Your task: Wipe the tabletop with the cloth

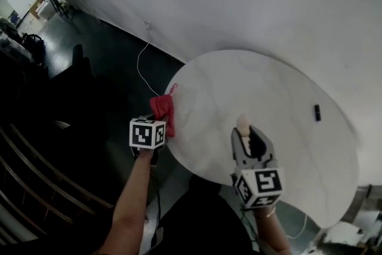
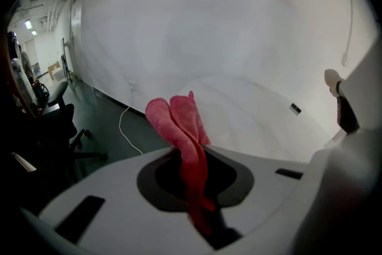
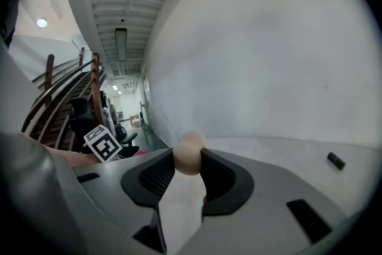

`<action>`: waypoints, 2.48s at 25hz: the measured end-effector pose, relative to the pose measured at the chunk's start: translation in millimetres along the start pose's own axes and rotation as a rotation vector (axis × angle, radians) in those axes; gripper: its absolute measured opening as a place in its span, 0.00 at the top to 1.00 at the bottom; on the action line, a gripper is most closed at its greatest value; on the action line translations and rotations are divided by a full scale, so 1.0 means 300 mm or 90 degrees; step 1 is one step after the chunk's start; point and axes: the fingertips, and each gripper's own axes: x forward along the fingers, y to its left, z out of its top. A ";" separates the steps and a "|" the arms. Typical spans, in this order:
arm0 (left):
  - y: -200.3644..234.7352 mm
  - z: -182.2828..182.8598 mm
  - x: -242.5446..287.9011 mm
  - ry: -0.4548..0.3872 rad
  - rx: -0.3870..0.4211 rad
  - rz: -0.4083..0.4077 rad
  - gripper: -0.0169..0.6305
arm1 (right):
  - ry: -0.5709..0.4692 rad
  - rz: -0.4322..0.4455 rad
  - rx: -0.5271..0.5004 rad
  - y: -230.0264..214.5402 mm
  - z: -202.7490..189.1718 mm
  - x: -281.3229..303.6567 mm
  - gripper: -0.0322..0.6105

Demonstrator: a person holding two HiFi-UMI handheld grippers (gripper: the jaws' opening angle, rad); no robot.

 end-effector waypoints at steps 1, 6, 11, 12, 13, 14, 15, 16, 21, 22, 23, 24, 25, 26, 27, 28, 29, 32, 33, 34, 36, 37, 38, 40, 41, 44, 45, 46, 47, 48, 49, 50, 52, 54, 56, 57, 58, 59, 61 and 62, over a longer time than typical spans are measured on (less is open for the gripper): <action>0.021 -0.005 -0.012 -0.002 -0.007 0.008 0.91 | 0.001 -0.001 0.001 0.005 -0.002 -0.005 0.75; 0.092 0.010 -0.069 -0.027 -0.023 0.048 0.91 | 0.004 -0.009 0.000 -0.003 -0.016 -0.024 0.75; 0.108 0.033 -0.112 -0.052 -0.022 0.071 0.91 | 0.011 -0.026 0.003 -0.042 -0.039 -0.060 0.75; 0.110 0.037 -0.116 -0.055 -0.021 0.076 0.91 | 0.011 -0.029 0.003 -0.049 -0.041 -0.068 0.75; 0.111 0.044 -0.124 -0.061 -0.021 0.080 0.91 | 0.011 -0.033 0.003 -0.057 -0.042 -0.075 0.75; 0.108 0.055 -0.134 -0.069 -0.021 0.082 0.91 | 0.011 -0.037 0.003 -0.064 -0.044 -0.083 0.75; 0.102 0.066 -0.146 -0.081 -0.022 0.083 0.91 | 0.011 -0.040 0.004 -0.070 -0.046 -0.091 0.75; 0.090 0.079 -0.157 -0.094 -0.022 0.082 0.91 | 0.011 -0.043 0.006 -0.077 -0.049 -0.099 0.75; -0.032 0.161 -0.202 -0.157 0.008 0.057 0.91 | 0.014 -0.058 0.023 -0.118 -0.074 -0.127 0.75; -0.059 0.175 -0.209 -0.167 0.017 0.050 0.91 | 0.016 -0.060 0.026 -0.123 -0.080 -0.128 0.75; -0.084 0.187 -0.217 -0.175 0.026 0.044 0.91 | 0.018 -0.062 0.029 -0.127 -0.086 -0.127 0.75; -0.109 0.198 -0.223 -0.183 0.034 0.039 0.91 | 0.020 -0.063 0.031 -0.132 -0.094 -0.124 0.75; -0.136 0.209 -0.229 -0.191 0.041 0.033 0.91 | 0.023 -0.063 0.033 -0.138 -0.101 -0.122 0.75; -0.165 0.219 -0.232 -0.199 0.046 0.026 0.91 | 0.027 -0.064 0.034 -0.145 -0.109 -0.119 0.75; -0.195 0.229 -0.235 -0.207 0.050 0.018 0.91 | 0.031 -0.065 0.034 -0.154 -0.117 -0.118 0.75; -0.226 0.237 -0.239 -0.213 0.055 0.010 0.91 | 0.036 -0.066 0.033 -0.162 -0.123 -0.115 0.75; -0.255 0.244 -0.243 -0.219 0.061 0.002 0.91 | 0.040 -0.066 0.031 -0.170 -0.130 -0.110 0.75; -0.332 0.258 -0.262 -0.234 0.082 -0.019 0.91 | 0.048 -0.066 0.030 -0.187 -0.144 -0.081 0.75; -0.355 0.261 -0.268 -0.238 0.089 -0.026 0.91 | 0.052 -0.067 0.029 -0.194 -0.148 -0.068 0.75; -0.377 0.262 -0.274 -0.242 0.093 -0.035 0.91 | 0.057 -0.070 0.025 -0.203 -0.155 -0.054 0.75; -0.416 0.260 -0.286 -0.246 0.102 -0.053 0.91 | 0.077 -0.079 0.009 -0.223 -0.182 -0.020 0.75; -0.430 0.258 -0.292 -0.248 0.107 -0.057 0.91 | 0.090 -0.082 0.002 -0.233 -0.200 -0.001 0.75; -0.441 0.256 -0.298 -0.250 0.113 -0.060 0.91 | 0.102 -0.085 -0.004 -0.242 -0.217 0.018 0.75; -0.458 0.250 -0.306 -0.253 0.121 -0.061 0.91 | 0.123 -0.087 -0.015 -0.257 -0.245 0.054 0.75; -0.464 0.248 -0.308 -0.254 0.123 -0.061 0.91 | 0.133 -0.088 -0.021 -0.264 -0.259 0.070 0.75; -0.475 0.236 -0.316 -0.257 0.124 -0.064 0.91 | 0.167 -0.092 -0.030 -0.268 -0.297 0.103 0.75; -0.475 0.228 -0.320 -0.257 0.124 -0.064 0.91 | 0.178 -0.092 -0.029 -0.259 -0.303 0.111 0.75; -0.473 0.221 -0.322 -0.256 0.122 -0.063 0.91 | 0.189 -0.094 -0.028 -0.252 -0.311 0.120 0.75; -0.472 0.214 -0.323 -0.255 0.120 -0.064 0.91 | 0.200 -0.098 -0.030 -0.252 -0.321 0.129 0.75; -0.473 0.207 -0.323 -0.253 0.118 -0.066 0.91 | 0.211 -0.102 -0.033 -0.254 -0.333 0.138 0.75; -0.477 0.201 -0.321 -0.251 0.115 -0.070 0.91 | 0.222 -0.104 -0.036 -0.255 -0.346 0.146 0.75; -0.483 0.195 -0.319 -0.248 0.114 -0.075 0.91 | 0.234 -0.105 -0.039 -0.257 -0.360 0.151 0.75; -0.494 0.184 -0.317 -0.244 0.113 -0.082 0.91 | 0.254 -0.106 -0.044 -0.259 -0.385 0.156 0.75; -0.497 0.179 -0.317 -0.241 0.113 -0.084 0.91 | 0.270 -0.105 -0.050 -0.260 -0.408 0.166 0.75; -0.496 0.178 -0.317 -0.238 0.114 -0.083 0.91 | 0.287 -0.106 -0.054 -0.260 -0.431 0.175 0.75; -0.495 0.176 -0.317 -0.236 0.114 -0.084 0.91 | 0.292 -0.105 -0.055 -0.257 -0.440 0.178 0.75; -0.495 0.176 -0.316 -0.235 0.115 -0.085 0.91 | 0.297 -0.106 -0.058 -0.256 -0.450 0.180 0.75; -0.495 0.177 -0.316 -0.236 0.114 -0.086 0.91 | 0.304 -0.108 -0.061 -0.259 -0.460 0.180 0.75; -0.493 0.183 -0.315 -0.241 0.111 -0.088 0.91 | 0.320 -0.117 -0.069 -0.272 -0.479 0.180 0.74; -0.491 0.185 -0.315 -0.243 0.109 -0.088 0.91 | 0.323 -0.121 -0.069 -0.277 -0.486 0.178 0.74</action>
